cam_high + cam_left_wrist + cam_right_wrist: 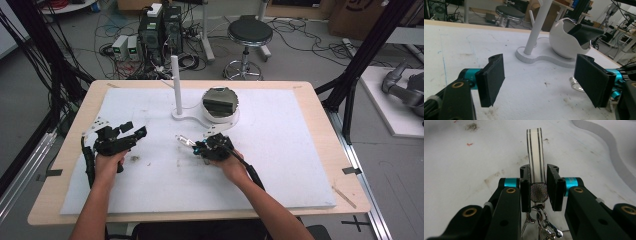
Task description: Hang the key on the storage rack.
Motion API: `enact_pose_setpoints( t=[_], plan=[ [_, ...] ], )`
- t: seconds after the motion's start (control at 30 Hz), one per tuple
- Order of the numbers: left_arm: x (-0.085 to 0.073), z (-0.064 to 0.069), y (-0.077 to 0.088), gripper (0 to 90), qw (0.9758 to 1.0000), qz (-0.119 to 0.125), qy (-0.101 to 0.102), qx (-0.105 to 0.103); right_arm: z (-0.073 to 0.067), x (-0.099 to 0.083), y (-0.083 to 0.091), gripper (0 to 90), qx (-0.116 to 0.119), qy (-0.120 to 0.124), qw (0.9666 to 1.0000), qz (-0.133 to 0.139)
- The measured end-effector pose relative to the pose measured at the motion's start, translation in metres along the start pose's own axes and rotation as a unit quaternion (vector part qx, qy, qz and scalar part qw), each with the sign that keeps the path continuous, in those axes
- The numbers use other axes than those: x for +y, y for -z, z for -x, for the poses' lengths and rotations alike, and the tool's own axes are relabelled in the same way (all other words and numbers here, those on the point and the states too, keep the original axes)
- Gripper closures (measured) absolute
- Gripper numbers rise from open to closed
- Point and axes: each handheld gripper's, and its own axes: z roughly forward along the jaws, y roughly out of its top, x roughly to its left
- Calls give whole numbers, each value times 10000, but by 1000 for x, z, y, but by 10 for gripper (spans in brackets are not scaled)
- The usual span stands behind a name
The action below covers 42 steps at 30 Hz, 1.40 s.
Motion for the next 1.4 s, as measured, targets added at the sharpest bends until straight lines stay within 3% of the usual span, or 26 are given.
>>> enact_pose_setpoints(
  t=[0.2,0.33,0.43,0.47,0.5,0.57,0.63,0.73,0.77,0.9,0.93,0.97,1.03,1.07,1.13,1.17,1.2,1.27,1.37,1.4],
  plan=[
    [-1,0,0,355,10000,-48,47,-62,1,0,-12,736,-39,2,9997,-227],
    [-2,3,-3,387,9996,-142,-15,-242,6,1,-1,653,38,-71,10000,-55],
    [-4,9,-10,421,9977,-330,-191,-564,19,-2,27,624,45,-25,9998,182],
    [-4,9,-10,429,9977,-330,-191,-564,23,-4,33,613,66,-42,9998,205],
    [-5,14,-15,430,9960,-466,-348,-680,28,-7,40,600,70,-64,9997,207],
    [-5,17,-19,430,9953,-527,-366,-723,34,-10,47,585,39,-83,9998,197],
    [-5,26,-28,413,9933,-672,-435,-830,47,-23,68,574,-33,-125,9997,222],
    [-5,32,-34,389,9926,-753,-433,-849,54,-31,82,564,-144,-119,9996,230],
    [-6,35,-37,387,9925,-774,-451,-837,60,-39,93,543,-343,-61,9992,192],
    [-11,44,-50,369,9907,-901,-600,-827,69,-51,105,501,-426,-67,9990,153],
    [-14,47,-58,364,9888,-966,-746,-863,70,-54,107,497,-413,-87,9990,160],
    [-14,47,-58,346,9888,-966,-746,-863,71,-56,109,497,-424,-85,9989,161],
    [-16,51,-65,333,9860,-1051,-952,-877,72,-58,110,497,-426,-117,9989,162],
    [-17,53,-72,333,9822,-1215,-1087,-928,75,-61,111,497,-428,-187,9987,183],
    [-18,54,-78,333,9791,-1318,-1215,-961,76,-64,112,498,-443,-228,9986,197],
    [-18,54,-78,333,9791,-1318,-1215,-961,77,-66,112,498,-439,-272,9985,201],
    [-20,55,-83,333,9751,-1471,-1328,-995,77,-67,112,498,-436,-270,9985,205],
    [-22,55,-87,333,9710,-1644,-1446,-956,77,-69,112,499,-421,-290,9985,212],
    [-23,55,-90,333,9699,-1715,-1464,-921,77,-69,113,499,-414,-302,9985,206],
    [-24,54,-93,333,9684,-1824,-1480,-843,77,-69,113,500,-404,-301,9985,228]
  ],
)
